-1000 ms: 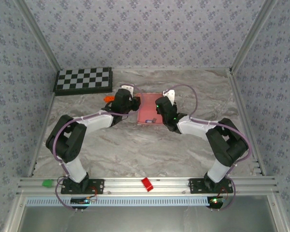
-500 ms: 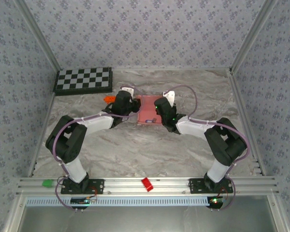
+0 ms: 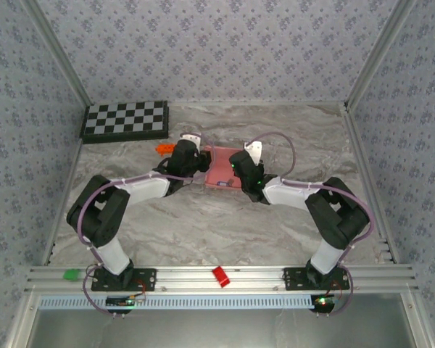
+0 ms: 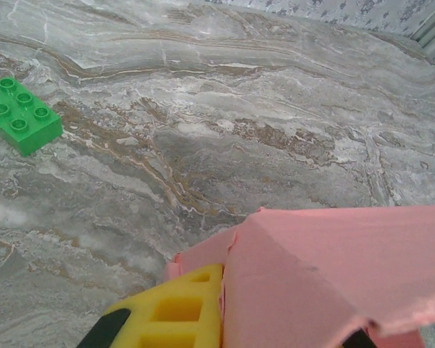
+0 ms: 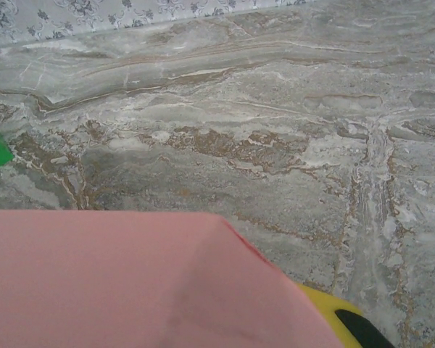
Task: Fold the paper box
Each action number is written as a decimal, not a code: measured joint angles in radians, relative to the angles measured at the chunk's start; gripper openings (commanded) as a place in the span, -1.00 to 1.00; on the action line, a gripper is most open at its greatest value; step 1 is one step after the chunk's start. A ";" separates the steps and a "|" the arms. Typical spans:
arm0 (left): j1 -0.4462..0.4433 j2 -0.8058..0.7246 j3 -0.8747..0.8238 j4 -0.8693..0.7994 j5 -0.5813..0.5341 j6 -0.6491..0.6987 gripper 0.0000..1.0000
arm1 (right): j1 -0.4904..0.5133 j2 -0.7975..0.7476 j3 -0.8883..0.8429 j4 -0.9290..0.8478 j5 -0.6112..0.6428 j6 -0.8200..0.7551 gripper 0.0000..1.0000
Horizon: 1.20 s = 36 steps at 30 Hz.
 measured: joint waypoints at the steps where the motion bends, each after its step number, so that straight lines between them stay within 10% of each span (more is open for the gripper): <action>1: -0.002 0.000 0.000 0.000 -0.003 -0.002 -0.84 | 0.002 0.000 -0.002 -0.001 0.003 0.003 -0.63; 36: -0.038 -0.037 -0.101 0.098 -0.052 -0.024 -1.00 | 0.057 0.019 -0.012 -0.059 0.099 0.098 -0.79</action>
